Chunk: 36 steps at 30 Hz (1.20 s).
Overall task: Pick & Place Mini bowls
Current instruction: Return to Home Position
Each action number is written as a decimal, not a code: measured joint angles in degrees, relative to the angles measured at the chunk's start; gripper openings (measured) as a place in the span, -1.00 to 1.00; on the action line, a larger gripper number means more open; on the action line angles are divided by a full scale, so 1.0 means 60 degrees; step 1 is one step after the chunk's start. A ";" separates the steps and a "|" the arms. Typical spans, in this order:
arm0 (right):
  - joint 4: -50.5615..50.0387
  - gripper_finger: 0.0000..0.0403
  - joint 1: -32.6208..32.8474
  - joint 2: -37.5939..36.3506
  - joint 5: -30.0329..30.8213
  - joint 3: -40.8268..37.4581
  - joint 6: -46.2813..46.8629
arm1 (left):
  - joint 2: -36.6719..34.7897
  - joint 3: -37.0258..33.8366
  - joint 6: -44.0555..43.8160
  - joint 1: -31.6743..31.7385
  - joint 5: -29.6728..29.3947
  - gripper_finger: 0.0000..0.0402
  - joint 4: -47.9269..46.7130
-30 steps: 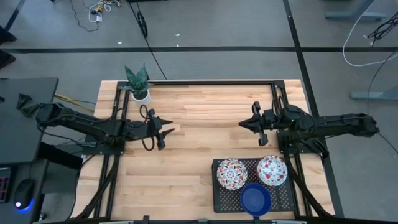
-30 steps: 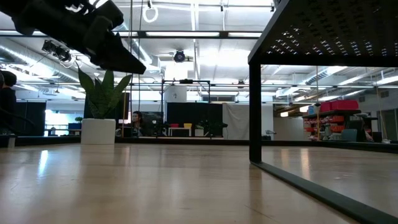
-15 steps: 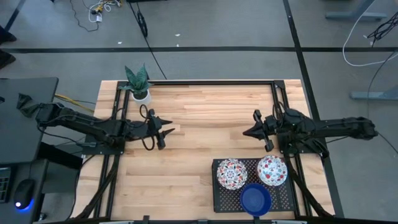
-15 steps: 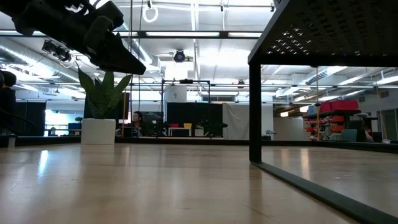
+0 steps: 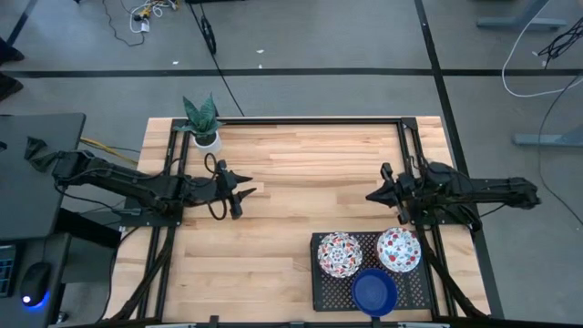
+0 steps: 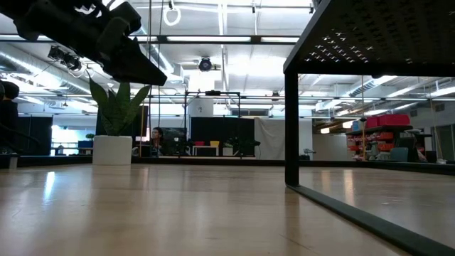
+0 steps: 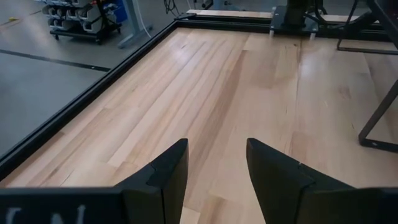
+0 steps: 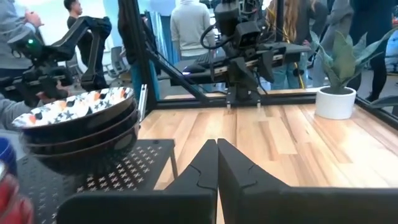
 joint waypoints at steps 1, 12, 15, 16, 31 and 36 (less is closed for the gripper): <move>-0.0165 -0.99 0.0037 -0.0133 -0.0003 0.0000 -0.0013 | 0.0000 0.0000 -0.0035 0.0000 0.0001 -0.17 0.0000; -0.0170 -0.99 0.0417 -0.1522 0.0959 -0.1220 0.0392 | 0.0000 0.0000 -0.0220 0.0000 -0.0061 -0.17 0.0023; 0.0102 -0.99 0.0569 -0.1614 0.1061 -0.1249 0.0093 | -0.0082 0.0004 -0.0131 0.0000 -0.0061 -0.17 0.0130; 0.0083 -0.99 0.0615 -0.1593 0.1218 -0.1249 -0.0029 | -0.0177 0.0004 -0.0025 0.0004 -0.0070 -0.17 0.0122; -0.0127 -0.94 0.0845 -0.1542 0.2112 -0.1260 -0.0514 | -0.5870 -0.2897 0.0295 0.0579 0.0499 -0.17 0.0407; -0.0126 -0.93 0.0845 -0.1542 0.2112 -0.1260 -0.0517 | -0.7854 -0.3104 0.0538 0.0634 0.0923 -0.17 -0.0860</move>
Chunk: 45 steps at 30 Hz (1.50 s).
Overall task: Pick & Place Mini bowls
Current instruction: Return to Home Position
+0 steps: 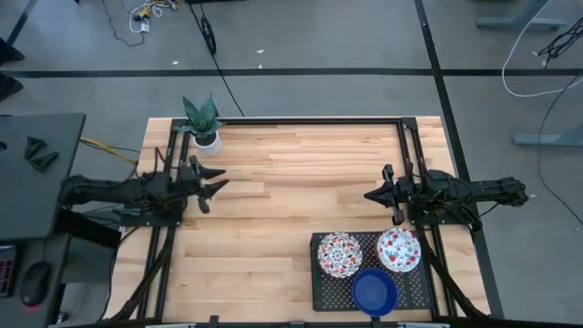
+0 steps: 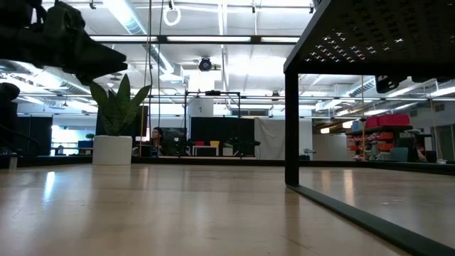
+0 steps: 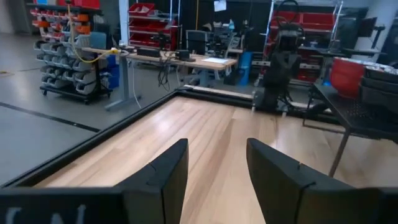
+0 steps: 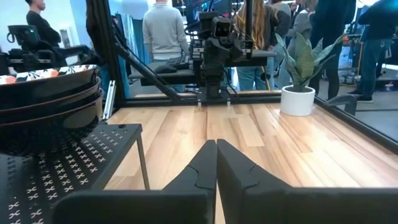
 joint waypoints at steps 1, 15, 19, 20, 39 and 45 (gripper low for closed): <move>0.0004 -0.93 0.0000 0.0000 -0.0002 0.0000 0.0000 | -0.0321 0.0000 0.0007 0.0000 0.0003 -0.17 -0.0322; 0.0019 -0.92 0.0000 0.0004 -0.0007 0.0000 -0.0007 | -0.1468 -0.0009 0.0087 -0.0007 0.0084 -0.49 -0.2071; 0.0015 -0.92 0.0000 0.0004 -0.0007 0.0000 -0.0007 | -0.1461 -0.0011 0.0115 -0.0007 0.0418 -0.57 -0.1975; 0.0010 -0.92 0.0000 0.0004 -0.0007 0.0000 -0.0008 | -0.1465 -0.0011 0.0113 -0.0007 0.0543 -0.59 -0.1950; 0.0007 -0.92 0.0000 0.0007 -0.0011 0.0000 -0.0015 | -0.1328 -0.0780 0.1186 0.0020 0.2590 -0.95 -0.0061; 0.0000 -0.92 0.0000 0.0007 -0.0011 0.0000 -0.0015 | -0.1323 -0.0783 0.1763 0.0022 0.3504 -0.97 -0.0012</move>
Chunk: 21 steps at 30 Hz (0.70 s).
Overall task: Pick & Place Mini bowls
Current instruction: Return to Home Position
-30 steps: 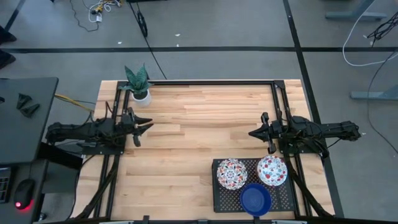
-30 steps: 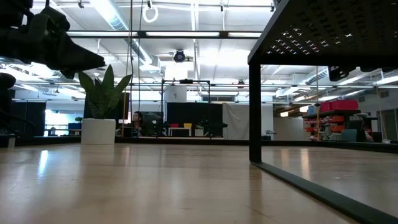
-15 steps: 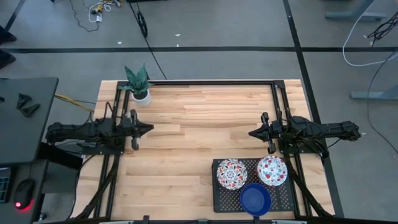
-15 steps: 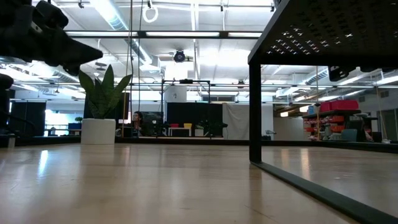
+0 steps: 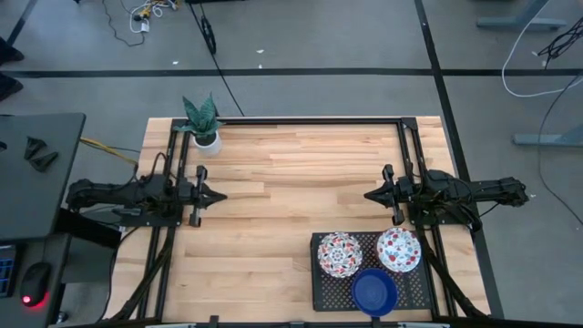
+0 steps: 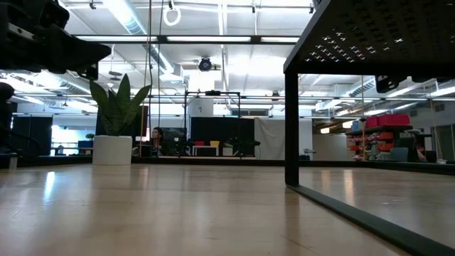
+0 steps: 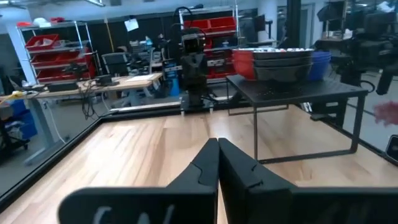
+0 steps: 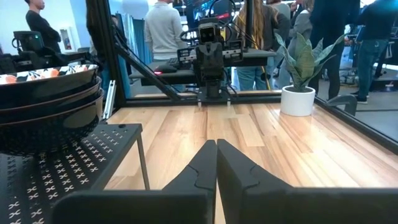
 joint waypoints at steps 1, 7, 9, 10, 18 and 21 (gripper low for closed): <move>0.0001 -0.92 0.0000 0.0000 0.0000 0.0000 0.0000 | 0.0003 0.0000 -0.0003 0.0000 0.0000 -0.98 -0.0010; 0.0004 -0.92 0.0000 0.0000 0.0000 0.0000 0.0000 | 0.0015 0.0000 -0.0237 -0.0004 -0.0303 -0.90 -0.0347; 0.0004 -0.92 0.0000 0.0000 0.0000 0.0000 0.0001 | 0.0018 -0.0004 -0.0259 -0.0004 -0.0348 -0.86 -0.0305; 0.0001 -0.92 0.0000 0.0000 0.0000 0.0000 0.0000 | 0.0006 -0.0007 -0.0259 -0.0004 -0.0349 -0.84 -0.0299; 0.0004 -0.92 -0.0004 0.0000 0.0000 0.0000 0.0000 | 0.0011 -0.0007 -0.0262 -0.0004 -0.0390 -0.82 -0.0261; 0.0021 -0.92 0.0000 -0.0029 0.0000 0.0000 0.0004 | 0.0011 -0.0007 -0.0262 -0.0004 -0.0393 -0.83 -0.0255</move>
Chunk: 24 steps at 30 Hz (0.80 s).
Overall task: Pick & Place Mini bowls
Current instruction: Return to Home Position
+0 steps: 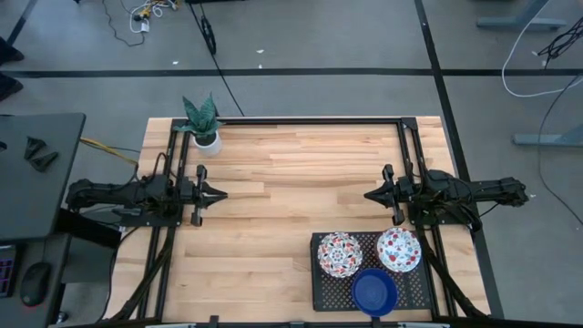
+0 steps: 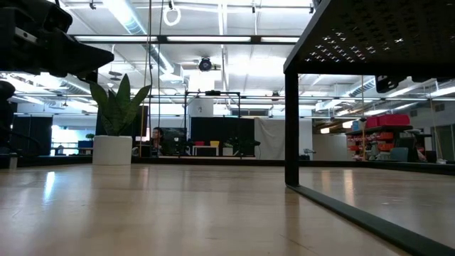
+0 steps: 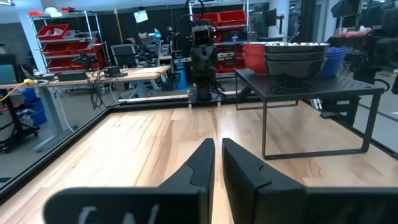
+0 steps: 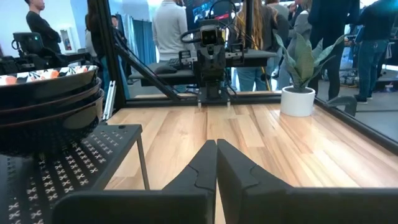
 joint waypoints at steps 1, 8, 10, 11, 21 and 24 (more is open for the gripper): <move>0.0009 -0.92 0.0000 -0.0082 0.0000 0.0000 0.0000 | 0.0000 0.0000 0.0000 0.0000 0.0000 -0.83 0.0001; 0.0282 -0.92 0.0004 -0.0244 0.0000 -0.0004 0.0000 | 0.0000 0.0000 0.0000 0.0000 0.0000 -0.83 0.0005; 0.0266 -0.92 0.0004 -0.0244 0.0000 -0.0004 0.0000 | 0.0000 -0.0003 0.0000 0.0000 0.0000 -0.83 0.0005; 0.0267 -0.92 0.0004 -0.0244 0.0000 -0.0004 0.0000 | 0.0000 -0.0004 0.0000 0.0000 0.0000 -0.83 0.0005; 0.0300 -0.92 0.0004 -0.0194 0.0000 -0.0007 0.0000 | 0.0000 -0.0004 0.0000 -0.0004 0.0000 -0.83 0.0005; 0.0238 -0.92 0.0004 -0.0149 0.0000 -0.0018 0.0000 | 0.0000 -0.0004 0.0000 -0.0004 0.0000 -0.83 0.0005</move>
